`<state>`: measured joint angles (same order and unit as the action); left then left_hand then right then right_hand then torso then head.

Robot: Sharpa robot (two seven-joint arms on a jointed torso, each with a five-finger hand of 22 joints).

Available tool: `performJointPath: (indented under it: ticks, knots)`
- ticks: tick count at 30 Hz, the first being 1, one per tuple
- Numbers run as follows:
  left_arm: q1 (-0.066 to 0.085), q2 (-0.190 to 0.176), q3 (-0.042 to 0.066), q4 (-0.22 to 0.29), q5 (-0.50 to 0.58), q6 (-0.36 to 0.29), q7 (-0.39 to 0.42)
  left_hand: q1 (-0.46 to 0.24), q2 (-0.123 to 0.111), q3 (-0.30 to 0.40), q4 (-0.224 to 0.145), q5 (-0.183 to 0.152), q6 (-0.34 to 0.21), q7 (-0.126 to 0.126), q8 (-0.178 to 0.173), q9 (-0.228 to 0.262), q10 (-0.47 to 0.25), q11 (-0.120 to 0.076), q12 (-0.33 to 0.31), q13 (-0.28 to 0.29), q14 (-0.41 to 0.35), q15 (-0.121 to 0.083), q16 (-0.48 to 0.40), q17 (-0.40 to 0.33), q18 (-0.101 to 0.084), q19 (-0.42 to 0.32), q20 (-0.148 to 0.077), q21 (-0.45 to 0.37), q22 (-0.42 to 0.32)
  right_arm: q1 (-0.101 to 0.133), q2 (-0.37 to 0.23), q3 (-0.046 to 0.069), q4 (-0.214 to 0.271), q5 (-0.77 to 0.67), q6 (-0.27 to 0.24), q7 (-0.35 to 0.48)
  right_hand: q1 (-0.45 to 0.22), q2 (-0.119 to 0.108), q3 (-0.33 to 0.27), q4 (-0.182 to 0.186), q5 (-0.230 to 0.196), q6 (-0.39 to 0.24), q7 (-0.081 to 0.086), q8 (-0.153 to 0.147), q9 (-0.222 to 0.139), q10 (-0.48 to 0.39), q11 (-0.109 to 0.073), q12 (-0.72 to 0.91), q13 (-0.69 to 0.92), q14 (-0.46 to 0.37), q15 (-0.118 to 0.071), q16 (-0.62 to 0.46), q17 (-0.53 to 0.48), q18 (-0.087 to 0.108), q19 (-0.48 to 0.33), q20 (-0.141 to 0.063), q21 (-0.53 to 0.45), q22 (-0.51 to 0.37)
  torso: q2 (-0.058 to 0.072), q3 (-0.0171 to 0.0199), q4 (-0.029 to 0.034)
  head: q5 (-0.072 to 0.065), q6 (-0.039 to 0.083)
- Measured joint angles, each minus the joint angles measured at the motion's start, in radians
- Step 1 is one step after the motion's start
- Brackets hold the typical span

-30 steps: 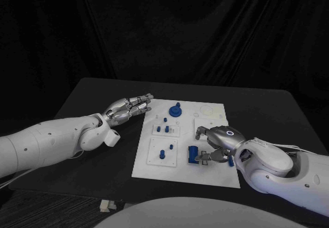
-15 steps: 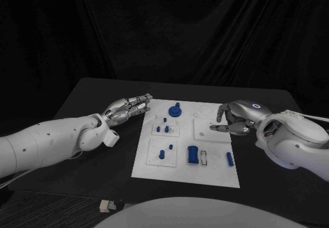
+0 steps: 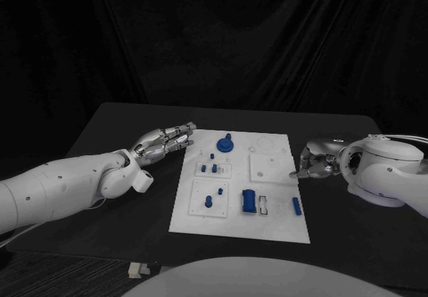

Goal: Assemble the parts on the task board

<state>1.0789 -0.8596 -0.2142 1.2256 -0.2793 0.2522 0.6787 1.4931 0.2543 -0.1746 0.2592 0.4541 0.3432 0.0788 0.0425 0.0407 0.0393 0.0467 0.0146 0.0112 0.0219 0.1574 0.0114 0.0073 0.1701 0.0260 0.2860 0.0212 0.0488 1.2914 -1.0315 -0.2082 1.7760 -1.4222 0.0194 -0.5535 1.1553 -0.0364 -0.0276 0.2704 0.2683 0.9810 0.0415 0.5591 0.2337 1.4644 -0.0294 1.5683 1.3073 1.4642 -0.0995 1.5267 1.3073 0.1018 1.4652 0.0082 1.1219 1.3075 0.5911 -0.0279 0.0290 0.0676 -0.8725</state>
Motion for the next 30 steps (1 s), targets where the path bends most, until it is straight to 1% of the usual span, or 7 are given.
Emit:
performJointPath:
  ticks: [2,3,7,10,13,22,30]
  knots:
    - [0.000,0.000,0.000,0.000,0.000,0.000,0.000,0.000,0.000,0.000,0.000,0.000,0.000,0.000,0.000,0.000,0.000,0.000,0.000,0.000,0.000,0.000,0.000,0.000,0.000,0.000,0.000,0.000,0.000,0.000,0.006,0.000,-0.005,0.005,0.017,-0.008,-0.006,0.006,-0.007,-0.001,-0.010,0.024,0.002,-0.052,-0.010,0.000,0.000,0.000,0.000,0.000,0.000,0.000,0.000,0.000,0.000,0.000,0.000,0.000,0.000,0.0000,0.0000,-0.003,0.000]
    - [0.000,0.000,0.000,0.000,0.000,0.000,0.000,0.000,0.000,0.000,0.000,0.000,0.000,0.000,0.000,0.000,0.000,0.000,0.000,0.000,0.000,0.000,0.000,0.000,0.000,0.000,0.000,0.000,0.000,-0.001,0.009,0.000,-0.008,0.009,0.027,-0.013,-0.006,0.006,-0.007,-0.001,-0.010,0.034,0.002,-0.068,-0.013,0.000,0.000,0.000,0.000,0.000,0.000,0.000,0.000,0.000,0.000,0.000,0.000,0.000,0.000,0.0000,0.0000,-0.003,0.000]
    - [0.000,0.001,0.000,0.000,0.000,0.000,0.000,0.000,0.000,0.000,0.000,0.000,0.000,0.000,0.000,0.000,0.002,0.002,0.000,0.000,0.000,0.000,0.000,0.000,0.000,0.000,0.000,0.000,0.000,-0.010,0.018,0.000,-0.019,0.016,0.052,-0.025,0.000,0.013,-0.014,-0.015,-0.010,0.084,-0.004,-0.105,-0.015,0.000,0.000,0.000,0.000,0.000,0.000,0.000,0.000,0.000,0.000,0.000,0.000,0.000,0.000,0.0002,0.0000,-0.006,0.000]
    - [0.000,0.002,0.000,0.000,0.000,0.000,0.000,0.000,0.000,0.003,-0.003,0.000,0.000,0.000,0.000,0.000,0.003,0.003,0.000,0.001,0.000,0.000,0.000,0.000,0.000,0.000,0.000,0.000,0.000,-0.019,0.022,0.000,-0.025,0.020,0.065,-0.032,0.000,0.013,-0.015,-0.017,-0.010,0.112,-0.011,-0.114,-0.013,0.000,0.000,0.000,0.000,0.000,0.000,0.000,0.000,0.000,0.000,0.000,0.000,0.000,0.000,0.0003,0.0000,-0.009,0.000]
    - [0.000,0.002,0.000,0.000,0.000,0.000,0.000,0.000,0.000,0.003,-0.003,0.000,0.000,0.000,0.000,0.000,0.003,0.003,0.000,0.001,0.000,0.000,0.000,0.000,0.000,0.000,0.000,0.000,0.000,-0.029,0.025,0.000,-0.030,0.022,0.074,-0.036,0.000,0.013,-0.016,-0.019,-0.014,0.120,-0.012,-0.118,-0.009,0.000,0.000,0.000,0.000,0.000,0.000,-0.001,0.000,0.000,0.000,0.000,0.000,0.000,0.000,0.0004,0.0000,-0.011,0.000]
    - [0.000,0.002,0.000,0.000,0.000,0.000,0.000,0.004,0.004,0.003,-0.003,0.000,0.000,0.000,0.000,0.000,0.003,0.003,0.000,0.001,0.000,0.000,0.000,0.000,0.000,0.000,0.000,0.000,0.000,-0.056,0.034,0.000,-0.040,0.026,0.089,-0.044,0.000,0.013,-0.017,-0.019,-0.014,0.122,-0.014,-0.128,-0.009,0.000,0.000,0.000,0.000,0.004,-0.004,-0.005,0.001,0.000,0.000,0.000,0.000,0.000,0.000,0.0004,-0.0001,-0.013,0.000]
    - [0.000,0.001,0.000,0.000,0.000,0.000,0.000,0.004,0.004,0.003,-0.003,0.000,0.000,0.000,0.000,0.000,0.003,0.003,0.000,0.001,0.000,0.000,0.000,0.000,0.000,0.000,0.000,0.000,0.000,-0.075,0.038,0.000,-0.043,0.027,0.094,-0.047,0.005,0.017,-0.016,-0.031,-0.010,0.123,-0.016,-0.140,-0.004,0.004,-0.004,0.000,0.000,0.001,-0.006,-0.005,0.001,0.000,-0.004,-0.003,0.000,0.000,0.000,0.0004,-0.0001,-0.012,0.000]
